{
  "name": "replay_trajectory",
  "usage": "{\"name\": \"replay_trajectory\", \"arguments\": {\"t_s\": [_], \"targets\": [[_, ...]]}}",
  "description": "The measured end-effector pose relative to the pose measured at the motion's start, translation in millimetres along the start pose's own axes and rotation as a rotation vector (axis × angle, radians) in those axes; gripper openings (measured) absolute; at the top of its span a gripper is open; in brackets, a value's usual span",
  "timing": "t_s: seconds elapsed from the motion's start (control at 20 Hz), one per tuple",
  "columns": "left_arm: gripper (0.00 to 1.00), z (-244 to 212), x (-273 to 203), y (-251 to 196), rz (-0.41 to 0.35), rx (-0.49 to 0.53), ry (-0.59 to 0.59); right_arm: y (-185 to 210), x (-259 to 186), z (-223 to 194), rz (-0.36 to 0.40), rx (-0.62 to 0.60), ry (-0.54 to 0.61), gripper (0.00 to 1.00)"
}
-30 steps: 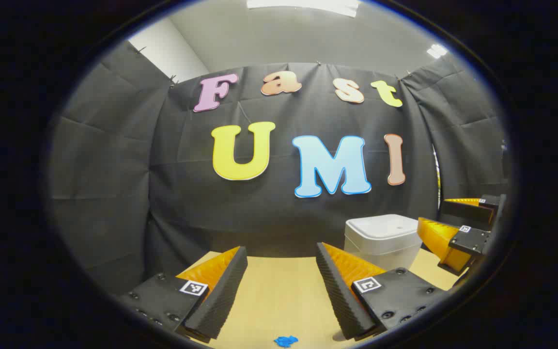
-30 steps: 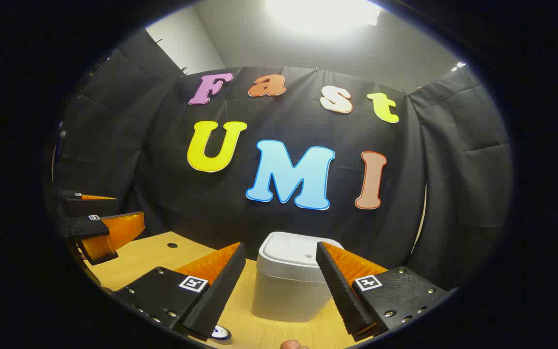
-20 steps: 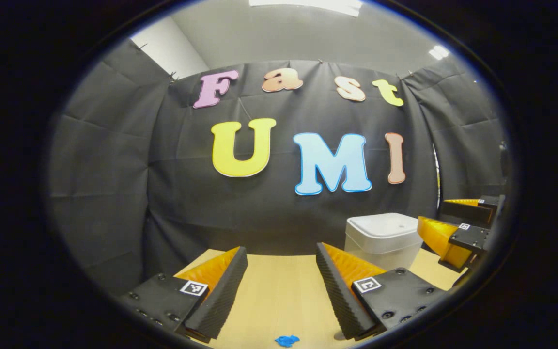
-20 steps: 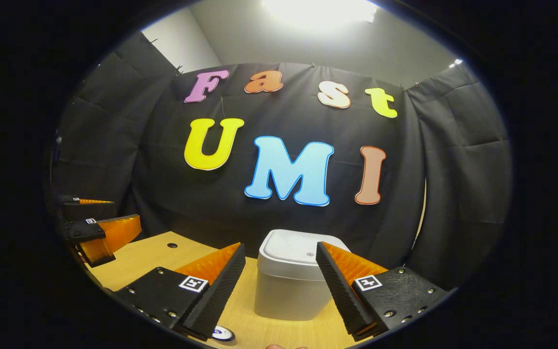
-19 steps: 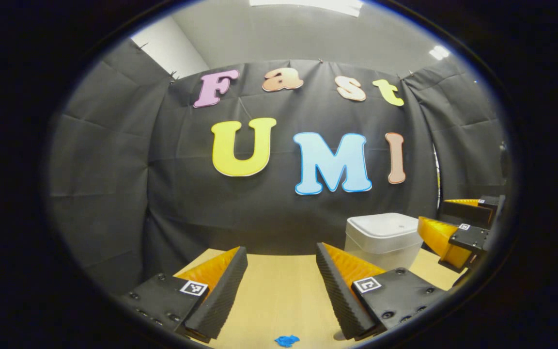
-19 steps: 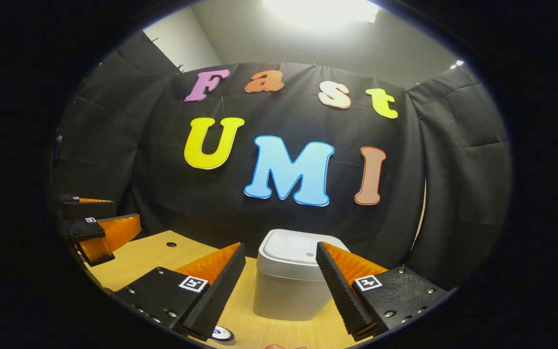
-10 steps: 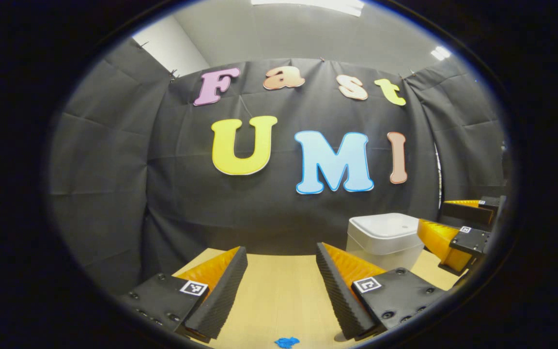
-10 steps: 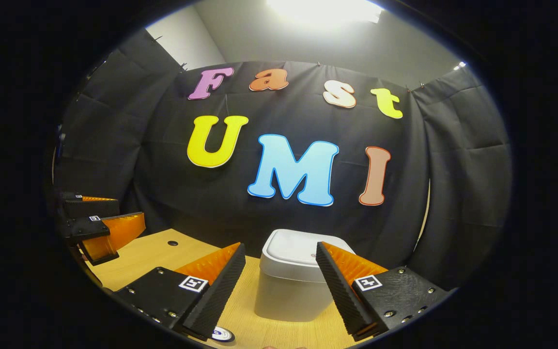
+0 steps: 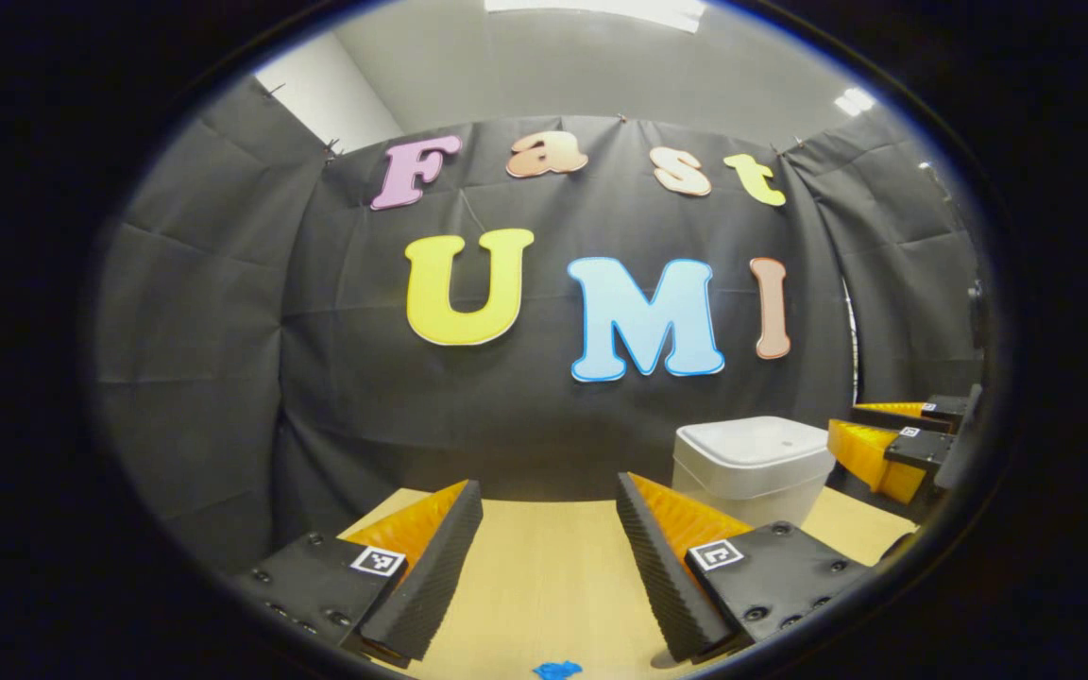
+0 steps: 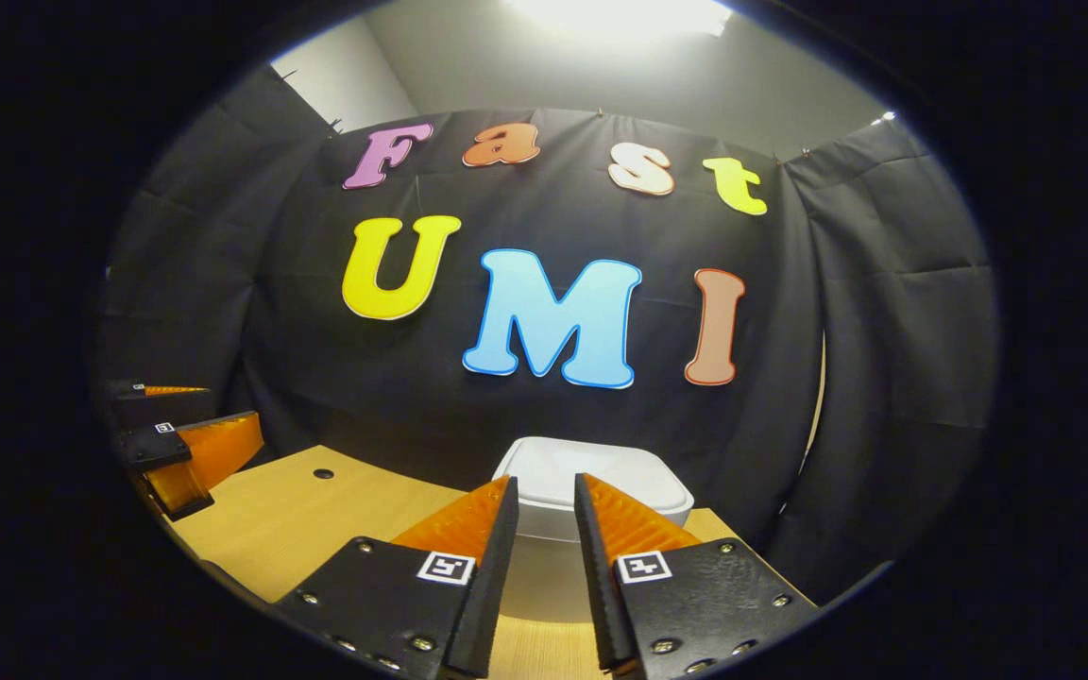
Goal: Press the lid of the desktop garbage bin to open it, pick up the crumpled paper on the desktop and throw it into the bin, then pick up the pop can on the desktop and drop it into the bin, and finally close the garbage bin lid.
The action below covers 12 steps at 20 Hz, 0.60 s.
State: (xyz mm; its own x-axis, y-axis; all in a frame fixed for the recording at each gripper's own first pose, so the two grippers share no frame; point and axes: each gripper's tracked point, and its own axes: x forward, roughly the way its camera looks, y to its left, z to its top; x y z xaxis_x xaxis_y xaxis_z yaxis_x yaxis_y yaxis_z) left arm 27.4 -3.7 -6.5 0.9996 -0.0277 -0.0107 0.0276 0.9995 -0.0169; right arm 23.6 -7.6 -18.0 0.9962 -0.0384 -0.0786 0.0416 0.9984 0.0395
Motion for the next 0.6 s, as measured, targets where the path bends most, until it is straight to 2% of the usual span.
{"name": "replay_trajectory", "arguments": {"t_s": [0.1,0.15,0.2,0.25,0.3,0.4,0.45,0.5,0.6], "targets": [[0.94,1,3,-2,-0.005,-0.004,-0.002,0,5,-6,0.006,0.003,0.015,0.4],[0.94,-1,4,-5,-0.008,-0.007,0.0,-12,11,-7,-0.045,0.004,0.023,0.39],[0.94,-2,5,-7,-0.01,-0.01,0.003,-12,12,-7,-0.037,0.02,0.02,0.14],[0.96,-3,5,-8,-0.011,-0.014,0.006,-12,8,-12,-0.033,0.031,0.032,0.05],[0.94,-3,5,-9,-0.013,-0.02,0.008,-12,11,-15,-0.023,0.036,0.041,0.05],[0.96,-7,5,-11,-0.015,-0.026,0.013,-11,10,-18,0.007,0.047,0.05,0.05],[0.96,-6,6,-11,-0.014,-0.026,0.014,-16,17,-25,-0.005,0.051,0.071,0.05],[0.94,-6,6,-10,-0.012,-0.025,0.015,-14,14,-25,0.016,0.061,0.077,0.0],[0.96,-7,5,-11,-0.01,-0.028,0.017,-18,22,-29,0.027,0.076,0.089,0.01]]}}
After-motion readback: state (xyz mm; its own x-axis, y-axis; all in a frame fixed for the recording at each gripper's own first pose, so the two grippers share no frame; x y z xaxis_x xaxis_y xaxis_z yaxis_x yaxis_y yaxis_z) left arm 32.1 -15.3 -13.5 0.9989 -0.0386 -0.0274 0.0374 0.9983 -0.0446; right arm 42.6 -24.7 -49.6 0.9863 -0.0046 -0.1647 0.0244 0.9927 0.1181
